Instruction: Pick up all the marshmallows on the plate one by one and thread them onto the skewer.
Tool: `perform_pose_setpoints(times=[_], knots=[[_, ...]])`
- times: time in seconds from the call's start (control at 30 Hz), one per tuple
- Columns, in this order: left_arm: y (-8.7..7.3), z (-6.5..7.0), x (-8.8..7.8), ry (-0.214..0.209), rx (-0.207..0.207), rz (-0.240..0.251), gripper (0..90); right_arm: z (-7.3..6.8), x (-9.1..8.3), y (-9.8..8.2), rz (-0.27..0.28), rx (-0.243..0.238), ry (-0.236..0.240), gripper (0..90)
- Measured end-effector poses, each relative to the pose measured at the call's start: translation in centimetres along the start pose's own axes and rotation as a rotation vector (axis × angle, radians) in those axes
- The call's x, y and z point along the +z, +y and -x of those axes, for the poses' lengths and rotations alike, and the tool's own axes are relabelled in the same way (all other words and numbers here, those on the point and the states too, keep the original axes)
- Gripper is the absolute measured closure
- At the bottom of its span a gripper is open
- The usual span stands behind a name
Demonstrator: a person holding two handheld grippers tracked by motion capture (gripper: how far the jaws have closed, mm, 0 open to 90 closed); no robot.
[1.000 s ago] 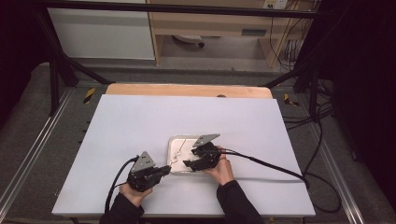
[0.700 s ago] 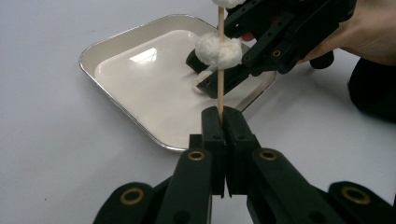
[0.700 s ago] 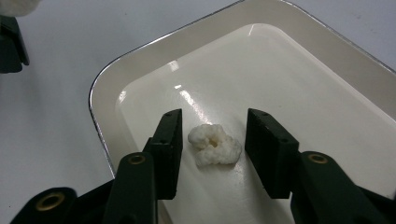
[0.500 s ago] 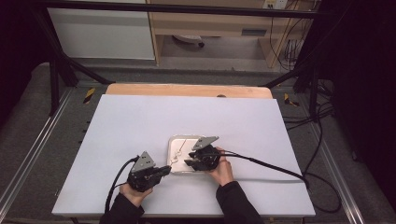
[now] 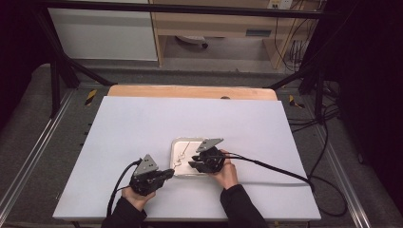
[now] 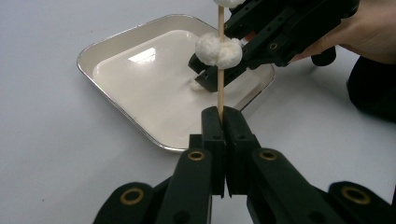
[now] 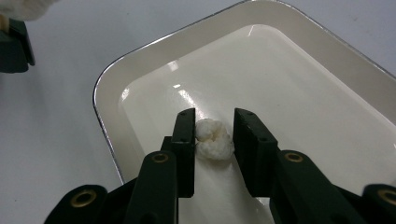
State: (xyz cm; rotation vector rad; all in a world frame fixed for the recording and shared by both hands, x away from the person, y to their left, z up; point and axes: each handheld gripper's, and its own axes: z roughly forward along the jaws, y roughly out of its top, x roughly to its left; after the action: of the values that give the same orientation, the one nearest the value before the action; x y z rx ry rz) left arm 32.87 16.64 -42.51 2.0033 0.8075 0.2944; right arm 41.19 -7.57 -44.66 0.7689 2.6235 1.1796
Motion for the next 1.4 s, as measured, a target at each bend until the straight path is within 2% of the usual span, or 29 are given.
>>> perform_pose_setpoints(times=[0.5, 1.4], knots=[[0.0, 0.1, 0.0, -0.002, 0.000, 0.003, 88.2, 0.0, -2.6, 1.0, 0.043, 0.041, 0.035, 71.2], [0.0, 0.2, 0.0, -0.006, 0.007, 0.001, 88.3, 0.6, -7.0, 0.9, 0.143, 0.122, 0.074, 72.4]])
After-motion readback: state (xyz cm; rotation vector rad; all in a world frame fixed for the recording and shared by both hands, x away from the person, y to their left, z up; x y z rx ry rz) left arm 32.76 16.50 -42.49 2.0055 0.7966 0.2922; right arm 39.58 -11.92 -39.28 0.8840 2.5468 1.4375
